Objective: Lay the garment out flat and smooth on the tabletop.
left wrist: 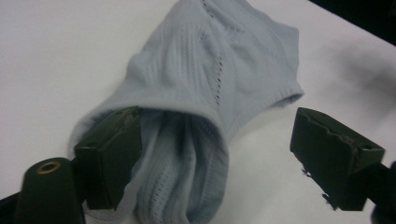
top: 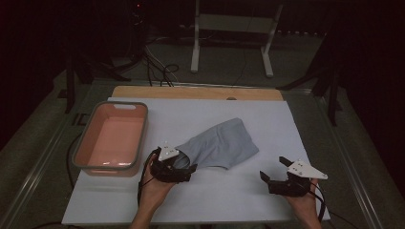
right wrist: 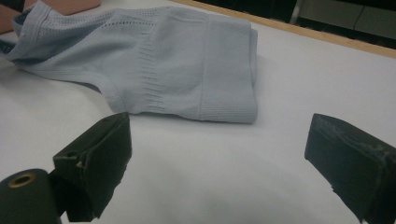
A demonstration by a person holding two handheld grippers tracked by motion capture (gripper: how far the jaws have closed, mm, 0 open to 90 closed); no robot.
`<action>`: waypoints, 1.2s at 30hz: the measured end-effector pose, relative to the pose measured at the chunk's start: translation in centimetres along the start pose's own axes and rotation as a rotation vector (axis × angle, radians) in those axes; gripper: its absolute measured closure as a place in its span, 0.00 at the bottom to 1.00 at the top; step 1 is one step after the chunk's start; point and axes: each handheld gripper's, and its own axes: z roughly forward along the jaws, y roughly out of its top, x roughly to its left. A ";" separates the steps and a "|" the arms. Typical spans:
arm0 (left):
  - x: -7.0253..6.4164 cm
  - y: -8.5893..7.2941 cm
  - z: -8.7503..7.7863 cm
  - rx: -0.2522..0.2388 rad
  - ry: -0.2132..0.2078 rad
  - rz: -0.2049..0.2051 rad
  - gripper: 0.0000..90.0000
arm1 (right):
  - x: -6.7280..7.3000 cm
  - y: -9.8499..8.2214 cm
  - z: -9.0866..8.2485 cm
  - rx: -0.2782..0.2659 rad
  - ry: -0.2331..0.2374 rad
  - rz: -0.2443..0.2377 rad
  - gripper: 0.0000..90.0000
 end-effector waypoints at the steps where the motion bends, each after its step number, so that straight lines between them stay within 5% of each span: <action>1: -0.1 -0.1 0.1 0.004 0.005 0.005 0.21 | 0.0 0.0 0.0 -0.001 0.000 -0.001 0.08; 11: -0.9 -1.1 1.2 0.101 0.068 0.054 0.35 | 0.0 0.0 -0.1 -0.006 0.003 0.001 0.08; 17: -0.5 -0.9 2.1 0.175 0.089 0.084 0.77 | 0.0 0.0 -0.1 -0.003 0.001 0.000 0.08; 21: -0.2 0.0 1.9 0.157 0.096 0.082 0.94 | 0.0 0.0 -0.1 -0.001 -0.002 0.001 0.08; 36: 1.9 3.4 1.0 0.021 0.148 -0.013 0.97 | 0.1 0.1 0.4 -0.001 0.003 0.008 0.08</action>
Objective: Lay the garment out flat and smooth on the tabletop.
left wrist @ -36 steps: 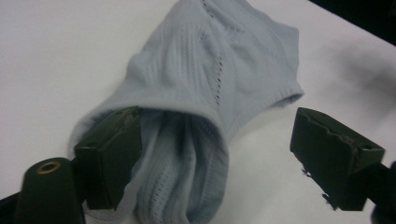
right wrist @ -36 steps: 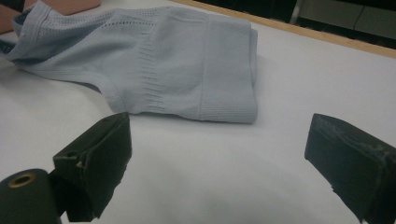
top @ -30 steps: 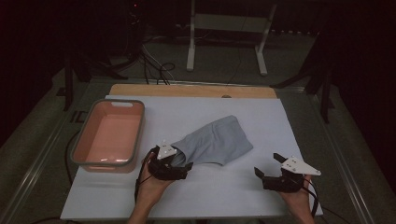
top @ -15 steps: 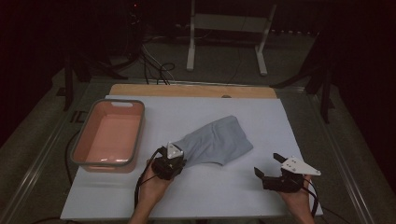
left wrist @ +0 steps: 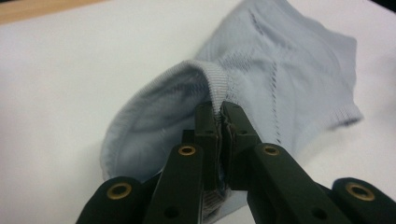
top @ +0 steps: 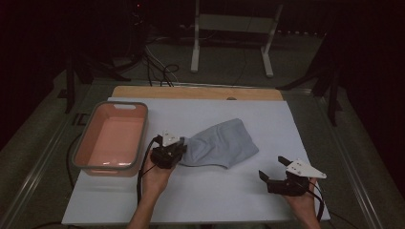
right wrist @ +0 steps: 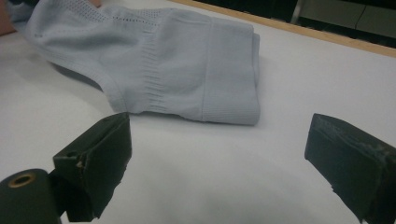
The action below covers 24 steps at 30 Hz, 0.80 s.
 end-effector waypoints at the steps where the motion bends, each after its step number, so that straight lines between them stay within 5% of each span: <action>1: 0.1 0.2 0.0 -0.002 0.005 -0.005 0.97 | 0.0 0.0 0.1 -0.004 0.012 0.003 0.08; 17: 1.2 1.1 0.8 -0.020 0.039 -0.061 0.97 | -1.6 2.1 2.7 0.030 -0.008 0.003 0.11; 24: 1.7 1.4 0.5 -0.025 0.056 -0.072 0.97 | -1.9 3.7 5.1 0.054 -0.007 0.032 0.18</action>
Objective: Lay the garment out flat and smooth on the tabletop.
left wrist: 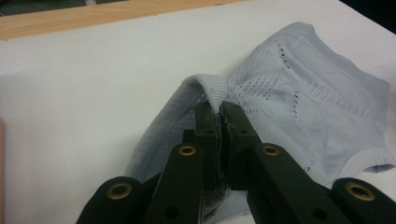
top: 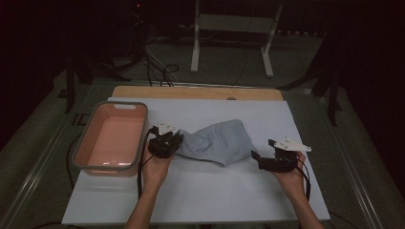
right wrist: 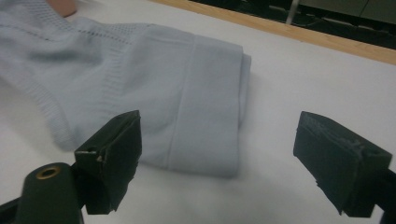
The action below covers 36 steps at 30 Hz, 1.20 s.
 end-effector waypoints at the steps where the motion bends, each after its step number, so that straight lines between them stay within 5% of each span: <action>1: 0.0 0.1 -0.1 0.000 0.001 0.002 0.97 | 0.0 0.2 0.3 0.008 -0.010 0.003 0.20; 18: 0.2 0.7 -0.5 -0.017 0.013 -0.002 0.97 | -1.8 0.1 5.5 0.079 0.020 0.104 0.42; 30: 0.1 0.8 -0.5 -0.015 0.015 0.003 0.97 | -1.9 1.0 8.2 0.141 0.041 0.132 0.29; 36: -0.1 1.0 -0.5 -0.015 0.014 0.012 0.97 | -1.8 1.1 9.5 0.205 0.109 0.146 0.20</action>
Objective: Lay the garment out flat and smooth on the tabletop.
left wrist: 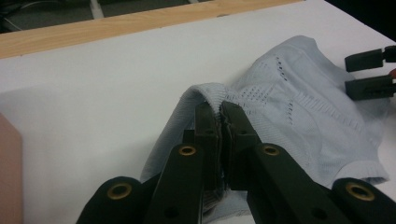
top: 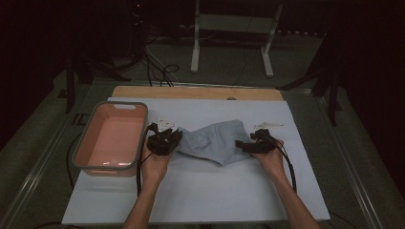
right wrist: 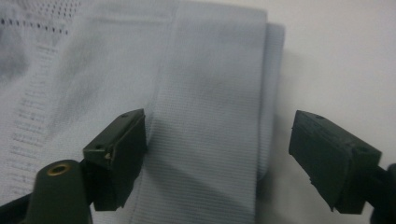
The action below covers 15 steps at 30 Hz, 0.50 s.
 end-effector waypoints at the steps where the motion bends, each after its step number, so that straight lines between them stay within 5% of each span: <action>1: 0.0 0.0 0.0 -0.001 0.000 0.000 0.97 | 0.0 0.0 0.1 0.009 0.009 0.008 0.20; 5: -0.2 0.2 0.0 -0.001 0.000 0.005 0.97 | 0.0 0.0 0.2 0.032 0.042 0.023 0.26; 6: -0.2 0.2 0.0 -0.002 0.002 0.006 0.97 | 0.2 0.0 -0.2 0.048 0.051 0.029 0.38; 15: -0.2 0.4 0.0 -0.008 0.005 0.006 0.97 | 1.8 -0.4 -2.1 0.092 0.046 -0.060 0.76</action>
